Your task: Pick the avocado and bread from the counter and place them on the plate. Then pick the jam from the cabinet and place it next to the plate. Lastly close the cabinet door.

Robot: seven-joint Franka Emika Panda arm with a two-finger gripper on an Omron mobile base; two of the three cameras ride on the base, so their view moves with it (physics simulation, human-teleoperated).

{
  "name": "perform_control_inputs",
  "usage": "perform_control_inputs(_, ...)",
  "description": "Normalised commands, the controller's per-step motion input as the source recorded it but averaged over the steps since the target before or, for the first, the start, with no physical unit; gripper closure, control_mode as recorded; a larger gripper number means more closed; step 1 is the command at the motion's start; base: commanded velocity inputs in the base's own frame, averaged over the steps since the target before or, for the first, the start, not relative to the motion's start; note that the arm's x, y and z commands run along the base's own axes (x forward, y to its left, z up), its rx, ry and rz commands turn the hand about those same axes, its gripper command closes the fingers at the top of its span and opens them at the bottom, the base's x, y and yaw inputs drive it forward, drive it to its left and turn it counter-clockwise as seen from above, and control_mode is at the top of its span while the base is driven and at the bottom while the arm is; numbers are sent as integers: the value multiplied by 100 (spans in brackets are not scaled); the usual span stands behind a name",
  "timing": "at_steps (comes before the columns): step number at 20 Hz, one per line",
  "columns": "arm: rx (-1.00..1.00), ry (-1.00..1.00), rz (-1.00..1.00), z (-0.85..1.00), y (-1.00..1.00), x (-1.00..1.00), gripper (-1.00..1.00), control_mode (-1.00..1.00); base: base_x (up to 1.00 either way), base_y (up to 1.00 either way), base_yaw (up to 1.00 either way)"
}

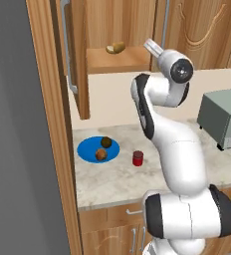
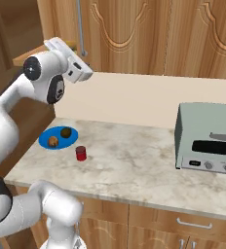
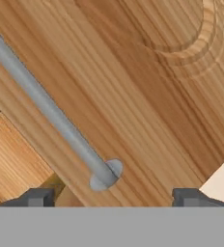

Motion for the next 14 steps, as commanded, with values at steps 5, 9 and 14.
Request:
perform_control_inputs(5,5,23,0,37,-2,-87,-100,-100,0,0,0)
perform_control_inputs(9,2,19,7,-8,-17,-99,-100,-100,0,0,0)
perform_control_inputs(14,0,11,15,-79,-18,-97,-100,-100,0,0,0)
